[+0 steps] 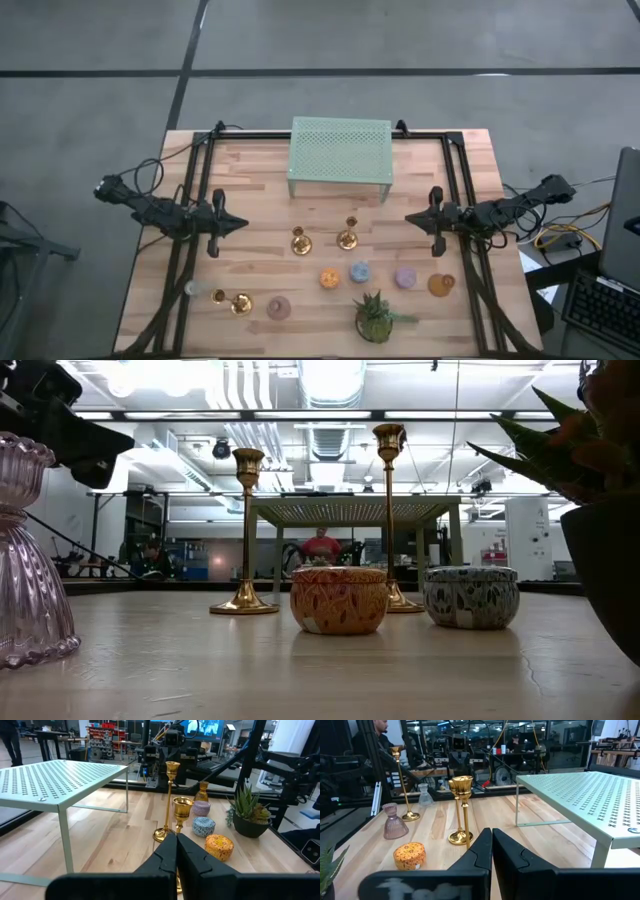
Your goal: Pick & Place candle stick holders
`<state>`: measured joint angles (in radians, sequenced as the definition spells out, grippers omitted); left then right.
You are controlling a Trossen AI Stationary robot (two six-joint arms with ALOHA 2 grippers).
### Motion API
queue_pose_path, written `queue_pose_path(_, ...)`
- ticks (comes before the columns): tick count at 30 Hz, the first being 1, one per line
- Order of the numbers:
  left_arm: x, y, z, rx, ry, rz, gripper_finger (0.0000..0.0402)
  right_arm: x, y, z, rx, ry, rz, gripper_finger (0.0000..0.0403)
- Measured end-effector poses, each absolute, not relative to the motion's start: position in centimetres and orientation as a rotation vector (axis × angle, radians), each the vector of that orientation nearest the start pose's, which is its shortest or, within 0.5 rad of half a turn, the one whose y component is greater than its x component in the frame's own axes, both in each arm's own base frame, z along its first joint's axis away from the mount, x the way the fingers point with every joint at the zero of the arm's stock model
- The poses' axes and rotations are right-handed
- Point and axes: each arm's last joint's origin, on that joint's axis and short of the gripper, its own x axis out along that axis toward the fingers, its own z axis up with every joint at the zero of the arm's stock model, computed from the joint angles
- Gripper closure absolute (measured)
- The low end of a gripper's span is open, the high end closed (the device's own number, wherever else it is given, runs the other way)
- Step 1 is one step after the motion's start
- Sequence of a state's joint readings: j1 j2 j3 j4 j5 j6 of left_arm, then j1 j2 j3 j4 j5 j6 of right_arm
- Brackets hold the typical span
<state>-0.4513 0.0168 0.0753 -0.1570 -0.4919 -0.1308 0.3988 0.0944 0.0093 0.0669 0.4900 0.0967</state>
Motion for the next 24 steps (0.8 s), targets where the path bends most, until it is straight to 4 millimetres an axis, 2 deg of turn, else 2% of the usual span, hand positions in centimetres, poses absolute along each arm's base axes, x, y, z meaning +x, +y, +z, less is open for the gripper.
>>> queue_pose_path(14, 8.7, -2.7, 17.3, -0.086, 0.085, 0.046, 0.0396, 9.7, 2.6, 16.6, 0.091, 0.009, -0.092, 0.0394)
queue_pose_path(18, 8.7, -2.7, 17.3, -0.086, 0.085, 0.046, 0.0396, 9.7, 2.6, 17.2, 0.202, -0.049, -0.092, 0.0394)
queue_pose_path(21, 8.7, -2.7, 17.3, -0.086, 0.085, 0.046, 0.0396, 9.6, 2.4, 18.1, 0.233, -0.142, -0.123, 0.0394)
queue_pose_path(24, 8.7, -2.7, 17.3, -0.086, 0.085, 0.046, 0.0396, 9.4, 2.5, 19.2, 0.283, -0.247, -0.077, 0.0394)
